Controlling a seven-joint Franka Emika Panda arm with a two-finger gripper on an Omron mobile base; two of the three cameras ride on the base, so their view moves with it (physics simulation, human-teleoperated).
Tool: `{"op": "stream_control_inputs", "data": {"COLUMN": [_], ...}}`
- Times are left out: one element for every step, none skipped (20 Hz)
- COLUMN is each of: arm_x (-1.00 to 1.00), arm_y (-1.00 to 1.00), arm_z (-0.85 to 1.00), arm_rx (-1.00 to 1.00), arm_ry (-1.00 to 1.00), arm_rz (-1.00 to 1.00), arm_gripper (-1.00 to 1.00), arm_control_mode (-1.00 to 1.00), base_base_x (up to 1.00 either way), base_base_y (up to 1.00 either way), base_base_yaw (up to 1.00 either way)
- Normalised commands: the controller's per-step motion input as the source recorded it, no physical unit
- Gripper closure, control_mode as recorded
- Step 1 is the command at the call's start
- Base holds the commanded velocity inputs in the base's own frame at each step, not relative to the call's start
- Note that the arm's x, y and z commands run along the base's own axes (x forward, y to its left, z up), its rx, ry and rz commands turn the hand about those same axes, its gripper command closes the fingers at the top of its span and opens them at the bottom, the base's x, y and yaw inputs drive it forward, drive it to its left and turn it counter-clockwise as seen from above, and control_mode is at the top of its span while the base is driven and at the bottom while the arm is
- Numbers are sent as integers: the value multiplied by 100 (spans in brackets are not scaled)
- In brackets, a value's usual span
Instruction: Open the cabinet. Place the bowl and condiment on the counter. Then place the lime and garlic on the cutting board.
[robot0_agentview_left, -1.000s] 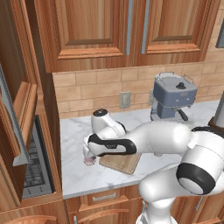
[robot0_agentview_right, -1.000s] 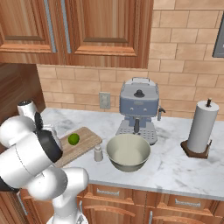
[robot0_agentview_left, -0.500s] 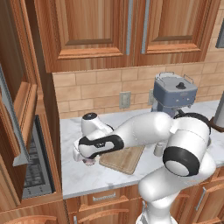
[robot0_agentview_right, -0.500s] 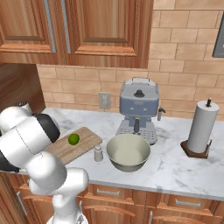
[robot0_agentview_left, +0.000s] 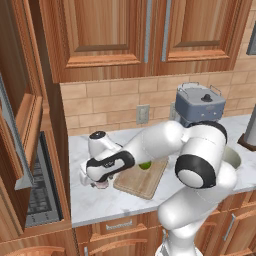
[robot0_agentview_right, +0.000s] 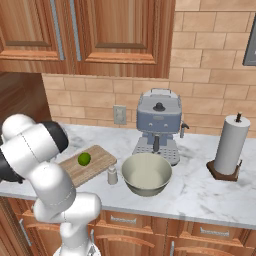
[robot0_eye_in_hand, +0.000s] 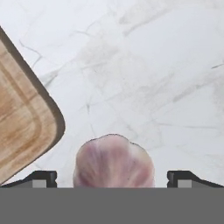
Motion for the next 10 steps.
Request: {"op": "stream_control_inputs", "data": {"arm_x": [2,1,0,0,0,0,-13,-15,-27,-37], "arm_y": [0,0,0,0,0,0,0,0,0,-5], "arm_z": [-15,-12,-12,-13,-14,-18,-19,-22,-12,-9], "arm_rx": [0,0,0,0,0,0,0,0,0,0], "arm_ry": [-2,-3,-3,-1,-2,-1,-3,-2,-4,-3], "arm_rz": [0,0,0,0,0,0,0,0,0,0], "arm_gripper": [-100,-100,-100,-100,-100,-100,-100,-100,-100,-100], "arm_control_mode": [-100,-100,-100,-100,-100,-100,-100,-100,-100,-100], "base_base_x": [0,0,0,0,0,0,0,0,0,0], "base_base_y": [0,0,0,0,0,0,0,0,0,0], "base_base_yaw": [0,0,0,0,0,0,0,0,0,0]}}
